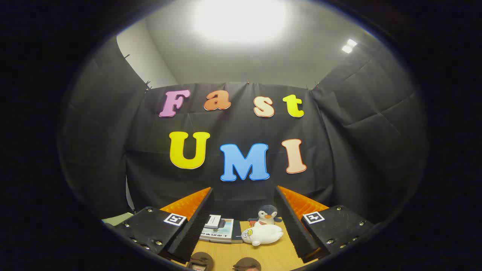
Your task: Open the storage box then place both shoes into the box .Put the left shoe in first, then the right shoe, with the right side of both shoes facing outward in a uniform manner.
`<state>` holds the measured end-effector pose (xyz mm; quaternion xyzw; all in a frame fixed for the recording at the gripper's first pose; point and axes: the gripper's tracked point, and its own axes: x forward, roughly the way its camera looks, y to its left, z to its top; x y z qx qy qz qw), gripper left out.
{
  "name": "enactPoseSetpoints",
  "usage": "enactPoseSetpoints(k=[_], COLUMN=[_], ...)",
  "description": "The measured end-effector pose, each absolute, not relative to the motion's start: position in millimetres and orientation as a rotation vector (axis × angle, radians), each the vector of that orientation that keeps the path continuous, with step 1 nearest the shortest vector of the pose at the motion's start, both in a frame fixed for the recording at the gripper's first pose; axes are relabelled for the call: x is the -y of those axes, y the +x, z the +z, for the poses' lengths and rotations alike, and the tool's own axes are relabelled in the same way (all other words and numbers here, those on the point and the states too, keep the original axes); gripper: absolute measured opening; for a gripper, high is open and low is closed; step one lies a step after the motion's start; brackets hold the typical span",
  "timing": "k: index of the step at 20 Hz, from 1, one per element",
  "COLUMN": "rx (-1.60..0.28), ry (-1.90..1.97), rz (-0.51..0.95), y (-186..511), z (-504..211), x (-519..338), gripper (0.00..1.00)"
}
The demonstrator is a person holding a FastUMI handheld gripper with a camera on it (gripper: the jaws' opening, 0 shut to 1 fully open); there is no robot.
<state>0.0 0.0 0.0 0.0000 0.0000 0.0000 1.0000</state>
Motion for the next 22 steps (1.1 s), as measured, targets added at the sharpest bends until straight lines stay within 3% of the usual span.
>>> enactPoseSetpoints(k=[22], rx=[-0.011], ry=[0.040], rz=[0.036], y=[-9], z=[-9], x=[-11], gripper=[0.97])
